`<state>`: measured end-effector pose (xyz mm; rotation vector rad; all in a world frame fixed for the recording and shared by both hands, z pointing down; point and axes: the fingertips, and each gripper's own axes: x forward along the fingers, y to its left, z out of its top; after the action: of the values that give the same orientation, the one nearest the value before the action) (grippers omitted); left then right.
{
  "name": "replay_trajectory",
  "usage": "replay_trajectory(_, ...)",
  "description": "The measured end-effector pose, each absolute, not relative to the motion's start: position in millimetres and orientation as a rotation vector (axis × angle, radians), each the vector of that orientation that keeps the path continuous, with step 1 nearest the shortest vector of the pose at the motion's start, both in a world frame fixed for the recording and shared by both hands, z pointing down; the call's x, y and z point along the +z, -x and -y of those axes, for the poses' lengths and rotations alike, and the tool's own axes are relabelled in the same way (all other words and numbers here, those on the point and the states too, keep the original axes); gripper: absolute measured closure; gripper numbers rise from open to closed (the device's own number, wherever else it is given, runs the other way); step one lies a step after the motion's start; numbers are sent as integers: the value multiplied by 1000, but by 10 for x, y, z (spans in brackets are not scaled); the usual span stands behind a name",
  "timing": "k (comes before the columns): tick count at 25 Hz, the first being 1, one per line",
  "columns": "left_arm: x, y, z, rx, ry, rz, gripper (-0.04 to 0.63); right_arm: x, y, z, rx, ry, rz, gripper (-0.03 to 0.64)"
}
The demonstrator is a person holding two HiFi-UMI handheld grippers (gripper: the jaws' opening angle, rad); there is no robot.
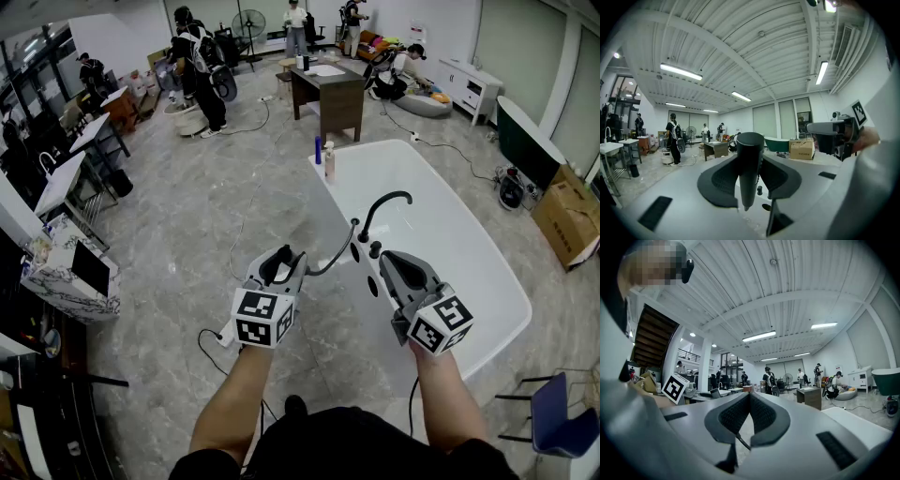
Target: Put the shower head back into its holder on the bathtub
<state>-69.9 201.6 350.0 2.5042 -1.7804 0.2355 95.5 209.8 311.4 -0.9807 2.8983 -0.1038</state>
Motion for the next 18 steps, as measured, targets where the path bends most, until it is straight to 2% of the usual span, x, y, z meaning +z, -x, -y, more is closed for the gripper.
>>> replay_trajectory(9, 3591, 692, -2041, 230, -2505, 1737, 448, 3210, -974, -2107, -159, 999, -2904, 604)
replay_trajectory(18, 3323, 872, -1917, 239, -2578, 1768, 448, 3162, -819, -2079, -180, 973, -2898, 600)
